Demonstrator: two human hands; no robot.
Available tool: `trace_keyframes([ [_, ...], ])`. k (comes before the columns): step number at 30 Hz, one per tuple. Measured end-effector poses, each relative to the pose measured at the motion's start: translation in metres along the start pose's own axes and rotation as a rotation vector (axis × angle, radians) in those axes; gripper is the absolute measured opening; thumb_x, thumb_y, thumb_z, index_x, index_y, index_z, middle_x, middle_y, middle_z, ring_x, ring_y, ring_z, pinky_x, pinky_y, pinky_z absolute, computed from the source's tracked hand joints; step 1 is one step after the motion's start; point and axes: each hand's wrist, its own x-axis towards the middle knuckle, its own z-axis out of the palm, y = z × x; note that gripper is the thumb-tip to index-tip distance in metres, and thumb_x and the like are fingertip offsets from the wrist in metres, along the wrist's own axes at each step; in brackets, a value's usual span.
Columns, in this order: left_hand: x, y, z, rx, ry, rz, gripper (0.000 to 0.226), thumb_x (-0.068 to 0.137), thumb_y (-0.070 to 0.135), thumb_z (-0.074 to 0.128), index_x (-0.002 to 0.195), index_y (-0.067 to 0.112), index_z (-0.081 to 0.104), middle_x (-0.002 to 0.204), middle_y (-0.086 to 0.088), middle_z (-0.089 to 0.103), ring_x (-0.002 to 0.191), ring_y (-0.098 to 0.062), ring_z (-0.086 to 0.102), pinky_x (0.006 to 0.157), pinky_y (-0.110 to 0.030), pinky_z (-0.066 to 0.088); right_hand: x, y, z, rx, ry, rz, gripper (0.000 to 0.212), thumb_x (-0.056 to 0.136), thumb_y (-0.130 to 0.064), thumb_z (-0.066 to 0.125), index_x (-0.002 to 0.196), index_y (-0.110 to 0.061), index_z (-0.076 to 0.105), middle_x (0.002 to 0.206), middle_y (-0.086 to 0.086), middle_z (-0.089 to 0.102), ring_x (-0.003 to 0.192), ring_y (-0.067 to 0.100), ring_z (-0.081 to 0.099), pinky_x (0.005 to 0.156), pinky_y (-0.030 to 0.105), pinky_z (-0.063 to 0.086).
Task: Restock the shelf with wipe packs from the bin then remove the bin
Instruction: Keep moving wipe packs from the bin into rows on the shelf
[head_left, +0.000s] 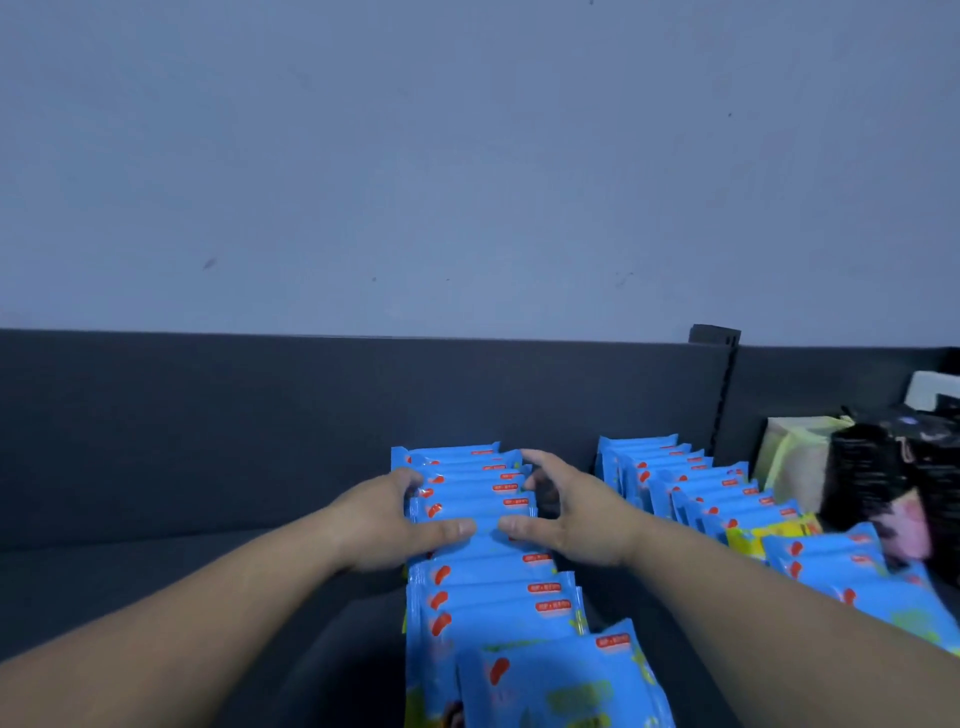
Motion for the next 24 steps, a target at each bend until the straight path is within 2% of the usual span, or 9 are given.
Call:
trace_keyframes([
  [2, 0.001, 0.0, 0.0, -0.005, -0.015, -0.001, 0.076, 0.065, 0.07, 0.069, 0.125, 0.03, 0.048, 0.107, 0.021, 0.063, 0.095, 0.001, 0.061, 0.089, -0.022, 0.049, -0.001, -0.001, 0.001, 0.017, 0.01, 0.001, 0.104, 0.056, -0.065, 0.078, 0.143, -0.034, 0.031, 0.119, -0.016, 0.053, 0.105, 0.002, 0.062, 0.093, 0.028, 0.053],
  [5, -0.002, 0.006, -0.001, 0.002, -0.036, -0.025, 0.071, 0.066, 0.068, 0.07, 0.122, 0.029, 0.049, 0.107, 0.019, 0.063, 0.095, -0.001, 0.062, 0.089, -0.023, 0.05, -0.011, -0.008, -0.001, -0.006, 0.02, 0.001, 0.087, 0.07, -0.051, 0.078, 0.142, -0.038, 0.031, 0.116, -0.022, 0.05, 0.106, 0.0, 0.058, 0.089, 0.022, 0.051],
  [7, -0.005, 0.016, 0.0, 0.091, 0.004, -0.038, 0.078, 0.067, 0.071, 0.066, 0.129, 0.026, 0.048, 0.122, 0.011, 0.057, 0.108, -0.008, 0.058, 0.096, -0.028, 0.047, -0.022, -0.01, -0.007, -0.09, 0.052, -0.009, 0.087, 0.072, -0.052, 0.077, 0.144, -0.037, 0.03, 0.121, -0.019, 0.048, 0.113, 0.003, 0.054, 0.097, 0.022, 0.045],
  [10, -0.009, 0.047, 0.011, 0.256, 0.093, -0.01, 0.094, 0.069, 0.077, 0.056, 0.141, 0.021, 0.037, 0.143, 0.001, 0.036, 0.129, -0.018, 0.042, 0.106, -0.033, 0.038, -0.047, -0.007, -0.025, -0.182, 0.096, 0.001, 0.088, 0.075, -0.054, 0.073, 0.147, -0.033, 0.028, 0.137, -0.009, 0.046, 0.12, 0.006, 0.048, 0.103, 0.023, 0.038],
  [15, -0.024, 0.135, 0.06, 0.295, 0.069, 0.185, 0.093, 0.073, 0.077, 0.053, 0.144, 0.021, 0.033, 0.149, -0.001, 0.032, 0.137, -0.02, 0.034, 0.111, -0.034, 0.032, -0.124, 0.02, -0.079, -0.307, 0.212, 0.017, 0.076, 0.077, -0.057, 0.068, 0.143, -0.029, 0.04, 0.139, -0.008, 0.048, 0.126, 0.009, 0.046, 0.105, 0.023, 0.035],
  [20, -0.051, 0.244, 0.146, 0.324, -0.032, 0.35, 0.09, 0.073, 0.077, 0.051, 0.142, 0.021, 0.037, 0.15, -0.005, 0.034, 0.137, -0.023, 0.034, 0.11, -0.037, 0.033, -0.247, 0.084, -0.153, -0.332, 0.345, 0.144, 0.068, 0.078, -0.051, 0.071, 0.137, -0.025, 0.049, 0.132, -0.008, 0.054, 0.102, 0.0, 0.047, 0.09, 0.013, 0.034],
  [22, -0.066, 0.29, 0.191, 0.338, -0.071, 0.425, 0.09, 0.074, 0.076, 0.05, 0.143, 0.02, 0.036, 0.15, -0.005, 0.034, 0.137, -0.024, 0.035, 0.111, -0.035, 0.033, -0.305, 0.117, -0.179, -0.342, 0.391, 0.241, 0.069, 0.079, -0.053, 0.07, 0.138, -0.025, 0.049, 0.135, -0.005, 0.053, 0.113, 0.005, 0.05, 0.095, 0.014, 0.035],
  [24, -0.085, 0.334, 0.24, 0.319, -0.108, 0.49, 0.09, 0.073, 0.077, 0.051, 0.143, 0.021, 0.036, 0.149, -0.005, 0.035, 0.136, -0.023, 0.036, 0.11, -0.034, 0.033, -0.362, 0.152, -0.2, -0.34, 0.41, 0.374, 0.073, 0.077, -0.059, 0.067, 0.14, -0.027, 0.046, 0.138, -0.003, 0.05, 0.125, 0.013, 0.048, 0.104, 0.023, 0.036],
])
